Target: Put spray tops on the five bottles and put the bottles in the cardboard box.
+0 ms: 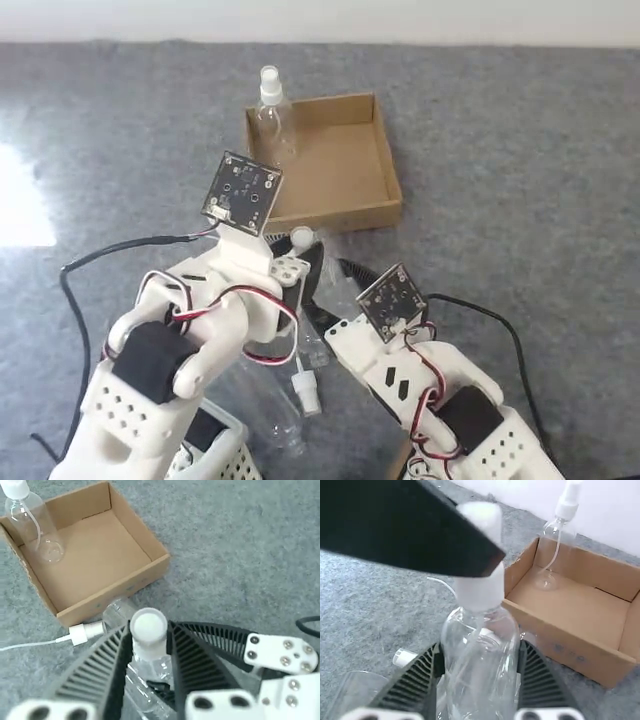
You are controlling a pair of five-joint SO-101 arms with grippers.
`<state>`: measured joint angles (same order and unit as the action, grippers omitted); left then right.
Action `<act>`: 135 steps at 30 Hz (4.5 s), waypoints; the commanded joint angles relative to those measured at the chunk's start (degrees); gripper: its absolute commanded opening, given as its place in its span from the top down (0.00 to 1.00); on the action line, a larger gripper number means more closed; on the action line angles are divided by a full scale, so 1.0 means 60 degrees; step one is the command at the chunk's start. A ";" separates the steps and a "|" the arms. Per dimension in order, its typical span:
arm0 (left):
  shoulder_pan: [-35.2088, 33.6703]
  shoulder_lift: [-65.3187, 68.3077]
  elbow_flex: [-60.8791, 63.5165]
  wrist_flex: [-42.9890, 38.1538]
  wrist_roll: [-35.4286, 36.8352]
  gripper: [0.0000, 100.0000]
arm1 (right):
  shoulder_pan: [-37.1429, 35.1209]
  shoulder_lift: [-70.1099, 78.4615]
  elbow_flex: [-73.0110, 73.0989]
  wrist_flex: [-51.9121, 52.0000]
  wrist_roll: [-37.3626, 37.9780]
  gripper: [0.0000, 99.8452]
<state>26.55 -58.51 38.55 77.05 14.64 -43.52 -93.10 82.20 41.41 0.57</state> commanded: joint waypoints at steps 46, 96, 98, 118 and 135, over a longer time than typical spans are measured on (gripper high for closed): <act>-0.3985 -0.3985 0.0652 -0.0396 -0.0015 0.79 | 0.0388 -0.0286 -0.0205 -0.0520 0.0059 0.95; -0.1421 -0.3985 0.3656 -0.2579 -0.0147 0.79 | -0.0462 -0.0212 -0.1319 -0.0784 0.0044 0.95; -0.1055 -0.3985 0.3641 -0.2374 -0.0366 0.79 | -0.0462 -0.0212 -0.1319 -0.0784 0.0044 0.95; -0.1890 -0.4000 0.3319 -0.2330 -0.0381 0.79 | 0.0081 -0.0271 -0.1275 -0.0681 0.0044 0.95; -0.6125 -0.4000 0.3597 -0.2784 -0.0440 0.79 | 0.1414 -0.0286 -0.0542 -0.0769 0.0029 0.95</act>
<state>-3.08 -81.89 59.91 62.02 12.26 -36.66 -93.36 79.82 38.24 0.31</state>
